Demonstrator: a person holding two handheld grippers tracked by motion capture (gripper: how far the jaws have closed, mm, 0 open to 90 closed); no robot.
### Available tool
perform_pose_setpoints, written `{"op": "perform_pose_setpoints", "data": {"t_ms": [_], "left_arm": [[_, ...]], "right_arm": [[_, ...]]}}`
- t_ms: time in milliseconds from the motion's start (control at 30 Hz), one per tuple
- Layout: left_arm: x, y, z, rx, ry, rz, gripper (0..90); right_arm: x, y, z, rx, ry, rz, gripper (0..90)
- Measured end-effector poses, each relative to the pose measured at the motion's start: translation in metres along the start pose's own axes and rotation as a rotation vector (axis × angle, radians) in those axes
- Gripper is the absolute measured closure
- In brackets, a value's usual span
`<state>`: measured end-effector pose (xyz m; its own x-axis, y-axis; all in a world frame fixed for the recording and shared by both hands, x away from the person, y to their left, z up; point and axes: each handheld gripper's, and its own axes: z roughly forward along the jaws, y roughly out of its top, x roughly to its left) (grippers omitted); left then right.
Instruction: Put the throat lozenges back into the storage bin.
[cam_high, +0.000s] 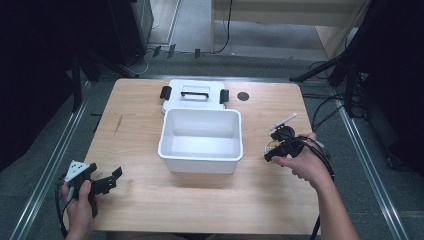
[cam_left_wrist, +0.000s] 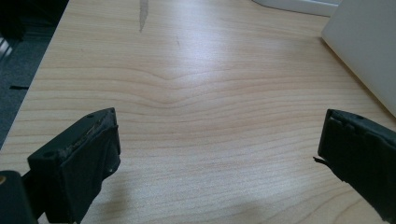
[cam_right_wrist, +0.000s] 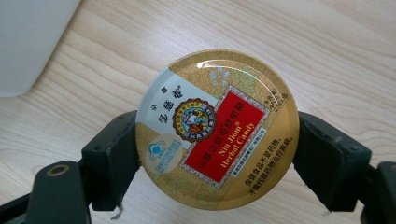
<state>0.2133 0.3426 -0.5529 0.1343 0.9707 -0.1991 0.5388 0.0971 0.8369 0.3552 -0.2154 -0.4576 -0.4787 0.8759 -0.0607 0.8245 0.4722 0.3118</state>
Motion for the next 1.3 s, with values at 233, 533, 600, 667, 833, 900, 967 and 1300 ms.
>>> {"op": "perform_pose_setpoints", "data": {"t_ms": [233, 533, 600, 667, 833, 900, 967, 1300], "left_arm": [[0.000, 0.000, 0.000, -0.001, 0.000, 0.001, 0.0], [-0.001, -0.001, -0.001, -0.016, 0.002, 0.012, 0.0], [-0.001, -0.001, -0.002, -0.018, 0.005, 0.017, 0.0], [-0.002, -0.001, -0.002, -0.021, 0.005, 0.022, 0.0], [-0.003, -0.002, -0.003, -0.046, -0.001, 0.035, 0.0], [-0.004, -0.002, -0.004, -0.054, -0.002, 0.044, 0.0], [-0.004, -0.002, -0.004, -0.063, 0.000, 0.047, 0.0], [-0.004, -0.002, -0.003, -0.059, 0.004, 0.046, 0.0]], "right_arm": [[0.001, 0.004, -0.008, -0.026, 0.000, -0.006, 20.7], [0.003, 0.012, -0.022, -0.067, -0.011, -0.024, 20.7], [0.004, 0.014, -0.025, -0.074, -0.014, -0.029, 20.7], [0.005, 0.016, -0.027, -0.083, -0.015, -0.033, 20.6], [0.007, 0.019, -0.032, -0.100, -0.010, -0.047, 20.7], [0.009, 0.021, -0.034, -0.104, -0.013, -0.055, 20.7], [0.011, 0.023, -0.037, -0.114, -0.014, -0.065, 20.7], [0.022, 0.036, -0.048, -0.148, -0.002, -0.106, 20.7]]}}
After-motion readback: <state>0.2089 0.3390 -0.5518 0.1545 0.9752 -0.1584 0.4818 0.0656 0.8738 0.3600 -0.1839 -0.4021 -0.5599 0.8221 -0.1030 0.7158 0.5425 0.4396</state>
